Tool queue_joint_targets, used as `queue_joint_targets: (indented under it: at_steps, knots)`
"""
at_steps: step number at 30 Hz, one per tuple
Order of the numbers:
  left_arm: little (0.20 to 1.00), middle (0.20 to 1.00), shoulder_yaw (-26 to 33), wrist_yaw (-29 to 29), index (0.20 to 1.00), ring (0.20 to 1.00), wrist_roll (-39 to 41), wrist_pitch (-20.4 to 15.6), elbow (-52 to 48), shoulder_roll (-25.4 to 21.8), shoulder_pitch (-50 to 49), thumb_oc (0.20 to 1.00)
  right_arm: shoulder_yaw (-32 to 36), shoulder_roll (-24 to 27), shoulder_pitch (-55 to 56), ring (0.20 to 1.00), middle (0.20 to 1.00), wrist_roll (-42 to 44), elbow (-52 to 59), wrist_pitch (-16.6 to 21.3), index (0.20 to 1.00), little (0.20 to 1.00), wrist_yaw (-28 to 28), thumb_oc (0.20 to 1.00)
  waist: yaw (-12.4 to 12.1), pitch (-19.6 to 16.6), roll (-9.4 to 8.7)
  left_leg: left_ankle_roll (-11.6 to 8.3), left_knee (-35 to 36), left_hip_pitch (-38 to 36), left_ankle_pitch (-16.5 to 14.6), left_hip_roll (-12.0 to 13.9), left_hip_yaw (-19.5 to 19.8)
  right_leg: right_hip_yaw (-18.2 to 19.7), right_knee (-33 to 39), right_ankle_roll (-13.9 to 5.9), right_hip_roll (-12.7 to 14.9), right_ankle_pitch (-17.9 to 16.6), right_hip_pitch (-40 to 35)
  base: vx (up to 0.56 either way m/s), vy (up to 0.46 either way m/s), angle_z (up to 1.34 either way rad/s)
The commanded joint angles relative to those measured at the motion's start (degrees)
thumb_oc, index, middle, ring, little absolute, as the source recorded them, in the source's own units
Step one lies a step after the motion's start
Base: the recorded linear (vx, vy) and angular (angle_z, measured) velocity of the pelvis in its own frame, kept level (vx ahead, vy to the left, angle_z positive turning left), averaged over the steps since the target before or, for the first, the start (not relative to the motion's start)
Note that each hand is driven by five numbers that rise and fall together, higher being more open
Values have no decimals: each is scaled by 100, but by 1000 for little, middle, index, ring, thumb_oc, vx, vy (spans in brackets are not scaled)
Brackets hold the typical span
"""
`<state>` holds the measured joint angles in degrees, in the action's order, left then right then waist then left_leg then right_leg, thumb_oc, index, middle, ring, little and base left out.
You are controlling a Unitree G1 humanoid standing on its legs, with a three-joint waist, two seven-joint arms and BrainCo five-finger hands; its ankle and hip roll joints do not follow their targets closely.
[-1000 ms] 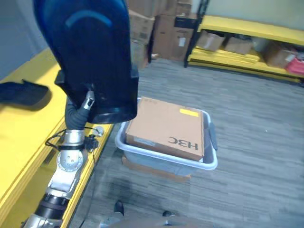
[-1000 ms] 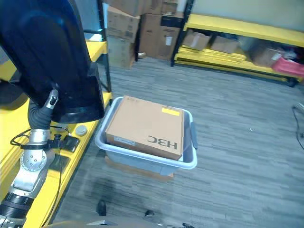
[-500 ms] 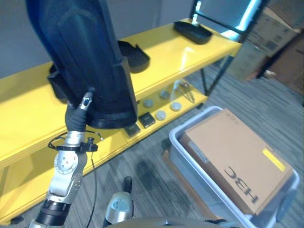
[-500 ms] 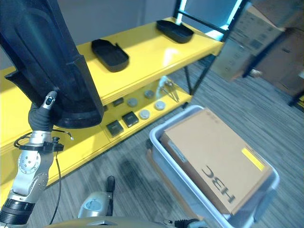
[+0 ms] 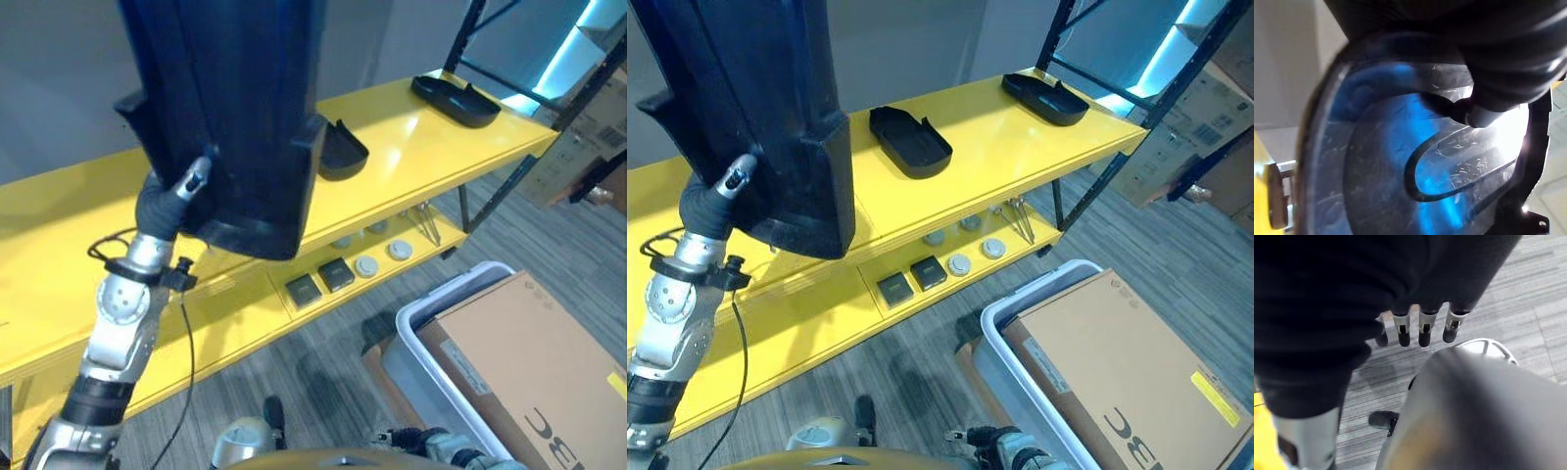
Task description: Move parts from the plastic box to the shelf.
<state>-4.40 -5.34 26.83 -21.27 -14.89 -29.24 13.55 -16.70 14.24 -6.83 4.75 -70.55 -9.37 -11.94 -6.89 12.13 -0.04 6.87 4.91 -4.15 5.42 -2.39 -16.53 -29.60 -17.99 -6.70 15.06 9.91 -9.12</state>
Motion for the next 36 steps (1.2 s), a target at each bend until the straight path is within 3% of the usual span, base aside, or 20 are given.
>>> queue_joint_targets:
  at_steps: [1,3,5,8,10,13,15,18,19,20,21,23,25,27,28,30,31,32,34,36]
  knots:
    - [200,200,-399,-6,200,200,271,-411,-145,220,350,200,-165,106,104,1000,1000,178,-210,-84,1000,1000,-42,1000,475,-109,154,-515,9,-318,-772,119,940,1247,955,238,-1093,-571,558,52,-22,180]
    - [200,200,-642,34,200,200,229,-381,-101,380,513,200,-247,60,184,1000,1000,161,-285,-12,1000,1000,-43,1000,700,-191,90,-460,9,-179,-784,-52,1399,2104,1406,223,-1321,-835,642,117,-53,188]
    - [200,200,-786,307,200,200,-51,-144,-215,438,551,200,-337,42,183,1000,1000,-59,-376,-131,1000,1000,-187,1000,714,-284,-8,-449,9,-137,-814,-133,1658,2457,1692,263,-1441,-919,583,138,-173,263]
    - [200,200,-666,470,200,200,-138,-46,-366,423,309,200,-418,61,140,1000,1000,-325,-469,-164,1000,1000,-337,1000,588,-319,-52,-463,-40,-152,-821,-150,1734,2486,1802,309,-1452,-891,476,94,-138,121]
    - [200,200,-554,645,200,200,-158,-40,-490,344,86,200,-467,65,65,1000,1000,-419,-493,-119,1000,1000,-393,1000,489,-265,-73,-447,-515,6,-989,-211,1692,2487,1749,386,-1390,-811,437,22,-27,0]
    - [200,200,-549,564,200,200,53,-76,-500,319,-42,200,-376,128,-10,1000,1000,-450,-475,-221,1000,1000,-193,1000,410,-107,-54,-532,-1108,301,-1101,-118,1367,2164,1571,446,-1253,-727,382,-3,89,5]
    - [200,200,-597,492,200,200,72,-92,-540,352,-223,200,-186,332,-129,1000,1000,274,-542,-331,1000,1000,243,1000,385,-42,10,-764,-1046,289,-970,276,1075,1842,1537,448,-1101,-676,248,50,343,78]
    - [200,200,-647,642,200,200,45,-144,-526,304,-423,200,71,509,-314,1000,1000,804,-581,-600,1000,1000,251,1000,420,-100,86,-1091,-576,69,-538,885,996,1811,1669,421,-948,-693,142,121,432,47]
    - [200,200,-648,754,200,200,-159,-163,-509,274,-480,200,174,613,-377,1000,1000,658,-610,-664,1000,1000,138,1000,437,-114,144,-1283,-460,112,-185,1226,948,1830,1760,400,-867,-711,88,88,300,23]
    - [200,200,-650,772,200,200,-186,-162,-504,273,-480,200,181,624,-378,1000,1000,641,-615,-662,1000,1000,125,1000,437,-107,156,-1313,-433,108,-120,1272,953,1837,1775,401,-866,-713,70,172,575,28]
    - [200,200,-596,910,200,200,-311,-174,-349,234,-495,200,203,736,-391,1000,1000,678,-693,-652,1000,1000,56,1000,460,-76,252,-1547,-318,213,405,1691,1094,1978,1836,358,-778,-710,4,169,572,28]
    - [200,200,-463,1157,200,200,-484,-173,-176,152,-570,200,224,798,-443,1000,1000,1075,-730,-549,1000,1000,197,1000,463,-51,309,-1645,-218,280,599,1890,1410,2249,1811,259,-642,-682,3,196,702,16]
    - [200,200,-305,1299,200,200,-401,-298,75,6,-632,200,284,802,-492,1000,1000,1123,-684,-530,1000,1000,407,1000,473,-18,346,-1590,-457,323,366,1861,1628,2532,1579,158,-476,-589,95,154,626,-32]
    - [200,200,-137,1327,200,200,-447,-253,199,-111,-619,200,374,788,-428,1000,1000,974,-610,-491,1000,1000,595,1000,530,-30,348,-1456,-559,216,-251,1713,1421,2506,1393,9,-166,-609,208,129,579,-71]
    - [200,200,-123,1382,200,200,-389,-155,330,-260,-530,200,453,703,-293,1000,1000,899,-547,-462,1000,1000,802,1000,547,-28,334,-1359,-669,142,-493,1513,1345,2399,1268,-147,99,-821,328,137,573,-86]
    - [200,200,-139,1321,200,200,-240,-179,489,-374,-429,200,523,601,-162,1000,1000,1028,-537,-497,1000,1000,857,1000,498,-13,295,-1304,-790,156,-589,1347,1290,2203,1244,-179,378,-1154,400,73,375,-60]
    - [200,200,-30,1367,200,200,-365,-77,476,-453,-398,200,546,495,-113,1000,1000,910,-541,-513,1000,1000,863,1000,379,-23,250,-1258,-762,152,-602,1289,1048,1765,1277,-213,636,-1386,411,9,250,-39]
    - [200,200,35,1409,200,200,-409,-3,439,-481,-410,200,536,469,-104,1000,1000,833,-536,-505,1000,1000,882,1000,338,-29,240,-1232,-717,132,-600,1269,951,1609,1290,-222,672,-1411,394,10,317,-42]
    - [200,200,193,1694,200,200,-323,168,466,-541,-482,200,435,464,-55,1000,1000,790,-499,-452,1000,1000,956,1000,316,-52,234,-1121,-454,6,-583,1180,810,1469,1274,-213,363,-1198,395,39,261,-31]
    - [200,200,197,1947,200,200,-208,210,586,-515,-510,200,476,485,102,1000,1000,1100,-430,-395,1000,1000,865,1000,458,-98,201,-970,-254,-47,-673,960,1001,1756,1350,-85,-253,-869,432,104,203,-47]
